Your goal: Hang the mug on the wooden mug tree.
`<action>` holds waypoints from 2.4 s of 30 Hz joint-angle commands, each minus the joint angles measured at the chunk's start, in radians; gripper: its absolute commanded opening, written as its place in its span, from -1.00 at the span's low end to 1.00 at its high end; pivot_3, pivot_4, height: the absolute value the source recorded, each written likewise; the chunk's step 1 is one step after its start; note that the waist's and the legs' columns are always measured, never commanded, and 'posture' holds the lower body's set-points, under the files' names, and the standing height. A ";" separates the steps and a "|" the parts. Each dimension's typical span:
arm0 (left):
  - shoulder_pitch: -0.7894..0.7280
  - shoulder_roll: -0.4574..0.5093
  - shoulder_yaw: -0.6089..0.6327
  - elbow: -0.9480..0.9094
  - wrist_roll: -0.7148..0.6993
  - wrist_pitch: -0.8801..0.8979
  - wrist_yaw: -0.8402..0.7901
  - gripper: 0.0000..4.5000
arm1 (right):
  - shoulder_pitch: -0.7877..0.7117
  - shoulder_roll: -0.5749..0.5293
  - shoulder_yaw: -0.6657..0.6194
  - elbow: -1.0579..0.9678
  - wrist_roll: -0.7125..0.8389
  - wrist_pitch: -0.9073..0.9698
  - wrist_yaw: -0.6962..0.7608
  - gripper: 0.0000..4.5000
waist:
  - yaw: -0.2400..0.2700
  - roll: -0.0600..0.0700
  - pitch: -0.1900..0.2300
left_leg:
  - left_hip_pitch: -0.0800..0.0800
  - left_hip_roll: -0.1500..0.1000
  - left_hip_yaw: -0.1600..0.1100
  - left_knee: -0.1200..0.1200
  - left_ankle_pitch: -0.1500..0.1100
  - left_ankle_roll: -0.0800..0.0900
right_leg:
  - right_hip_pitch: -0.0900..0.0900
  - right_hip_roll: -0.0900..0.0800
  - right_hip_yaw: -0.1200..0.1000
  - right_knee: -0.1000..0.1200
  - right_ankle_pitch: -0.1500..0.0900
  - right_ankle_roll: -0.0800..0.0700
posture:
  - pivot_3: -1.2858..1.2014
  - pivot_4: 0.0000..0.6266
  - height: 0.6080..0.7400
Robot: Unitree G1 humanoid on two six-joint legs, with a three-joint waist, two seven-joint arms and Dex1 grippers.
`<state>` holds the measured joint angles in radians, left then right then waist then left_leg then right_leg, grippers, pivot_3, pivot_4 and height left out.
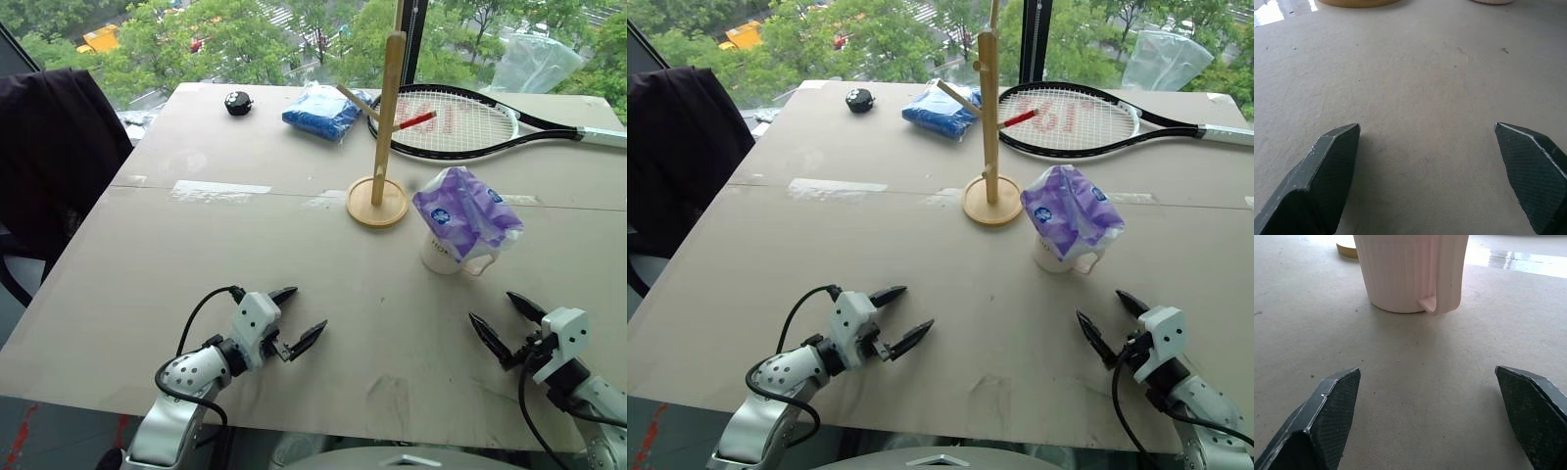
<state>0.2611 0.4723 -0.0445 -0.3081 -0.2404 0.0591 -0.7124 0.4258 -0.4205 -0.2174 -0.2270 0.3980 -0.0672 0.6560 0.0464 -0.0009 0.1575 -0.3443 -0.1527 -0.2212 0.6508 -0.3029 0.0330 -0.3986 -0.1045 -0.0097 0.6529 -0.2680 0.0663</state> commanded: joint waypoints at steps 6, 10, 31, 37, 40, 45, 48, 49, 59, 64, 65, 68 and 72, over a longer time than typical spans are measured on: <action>0.014 -0.002 0.032 -0.036 -0.034 0.005 0.009 1.00 | -0.016 -0.016 -0.006 -0.007 -0.002 0.003 0.020 0.98 | -0.004 0.000 0.000 | 0.000 0.000 0.002 0.000 0.000 0.000 | -0.002 0.000 0.002 0.002 0.000 0.000 | 0.03 -0.52 1.00; 0.019 -0.006 0.026 -0.039 -0.027 0.000 0.013 1.00 | -0.022 -0.021 -0.007 -0.005 0.001 0.009 0.026 0.98 | -0.005 0.000 0.000 | 0.000 0.000 0.004 0.000 0.000 0.000 | -0.004 0.000 0.004 0.005 0.000 0.000 | 0.03 -0.52 1.00; -0.031 0.020 0.058 -0.081 -0.080 -0.002 -0.021 1.00 | -0.057 -0.121 -0.109 -0.051 0.025 0.072 0.033 0.98 | -0.004 0.000 0.000 | -0.001 0.001 0.011 0.001 0.000 0.000 | -0.007 0.000 0.009 0.007 0.000 0.000 | 0.03 -0.52 1.00; -0.129 0.057 0.070 -0.148 -0.184 0.065 -0.072 1.00 | -0.162 -0.311 -0.264 -0.187 0.275 0.320 0.070 0.98 | -0.006 -0.001 0.001 | -0.001 0.002 0.018 0.002 0.000 0.001 | -0.009 0.001 0.015 0.007 0.002 0.002 | 0.03 -0.52 1.00; -0.231 0.087 0.063 -0.164 -0.208 0.125 -0.083 1.00 | -0.267 -0.404 -0.286 -0.243 0.387 0.445 0.061 0.98 | -0.005 -0.003 0.000 | -0.001 0.005 0.020 0.002 0.000 0.001 | -0.009 0.003 0.015 0.006 0.004 0.001 | 0.03 -0.52 1.00; -0.361 0.124 0.053 -0.204 -0.272 0.223 -0.105 1.00 | -0.489 -0.476 -0.201 -0.270 0.476 0.615 -0.006 0.98 | -0.008 -0.006 0.000 | -0.003 0.008 0.023 0.003 0.000 0.001 | -0.011 0.006 0.016 0.005 0.006 -0.001 | 0.03 -0.52 1.00; -0.406 0.134 0.054 -0.225 -0.292 0.260 -0.104 1.00 | -0.585 -0.460 -0.129 -0.265 0.477 0.670 -0.030 0.98 | -0.008 -0.008 0.001 | -0.004 0.010 0.025 0.003 0.000 0.001 | -0.011 0.007 0.017 0.004 0.006 -0.001 | 0.03 -0.52 1.00; -0.417 0.137 0.057 -0.230 -0.297 0.269 -0.104 1.00 | -0.605 -0.458 -0.107 -0.265 0.471 0.679 -0.029 0.98 | -0.008 -0.009 0.002 | -0.004 0.010 0.025 0.003 -0.001 0.001 | -0.011 0.007 0.017 0.004 0.006 -0.001 | 0.03 -0.52 1.00; -0.458 0.123 0.054 -0.283 -0.293 0.316 -0.044 1.00 | -0.771 -0.484 0.136 -0.197 0.349 0.976 -0.124 0.98 | -0.007 -0.010 0.002 | -0.006 0.010 0.026 0.003 -0.001 0.001 | -0.013 0.007 0.018 0.003 0.007 -0.001 | 0.03 -0.52 1.00; -0.452 0.122 0.047 -0.304 -0.291 0.326 -0.029 1.00 | -0.827 -0.473 0.177 -0.188 0.341 1.083 -0.135 0.98 | -0.007 -0.013 0.000 | -0.006 0.012 0.026 0.005 -0.001 0.001 | -0.013 0.009 0.018 0.004 0.009 -0.003 | 0.03 -0.52 1.00; -0.451 0.123 0.048 -0.308 -0.291 0.328 -0.028 1.00 | -0.835 -0.469 0.184 -0.185 0.335 1.097 -0.139 0.87 | -0.007 -0.014 0.000 | -0.006 0.013 0.026 0.005 -0.001 0.001 | -0.013 0.010 0.018 0.004 0.010 -0.003 | 0.03 -0.52 1.00; -0.450 0.124 0.049 -0.311 -0.292 0.331 -0.025 1.00 | -0.854 -0.456 0.191 -0.172 0.330 1.137 -0.154 0.45 | -0.007 -0.015 -0.001 | -0.006 0.015 0.027 0.007 -0.001 0.001 | -0.013 0.012 0.018 0.004 0.011 -0.004 | 0.03 -0.52 1.00; -0.452 0.127 0.053 -0.315 -0.297 0.339 -0.024 1.00 | -0.867 -0.440 0.190 -0.170 0.323 1.179 -0.165 -0.33 | -0.007 -0.017 -0.002 | -0.006 0.017 0.028 0.008 -0.001 0.001 | -0.013 0.014 0.019 0.004 0.013 -0.006 | 0.03 -0.52 1.00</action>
<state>-0.1904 0.5961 -0.0021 -0.5786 -0.5244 0.4011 -0.7384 -0.4662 -0.8679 -0.0622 -0.4136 0.7312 1.0507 0.4943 0.0396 -0.0183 0.1550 -0.3498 -0.1354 -0.1930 0.6589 -0.3035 0.0338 -0.4116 -0.0897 0.0094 0.6568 -0.2547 0.0606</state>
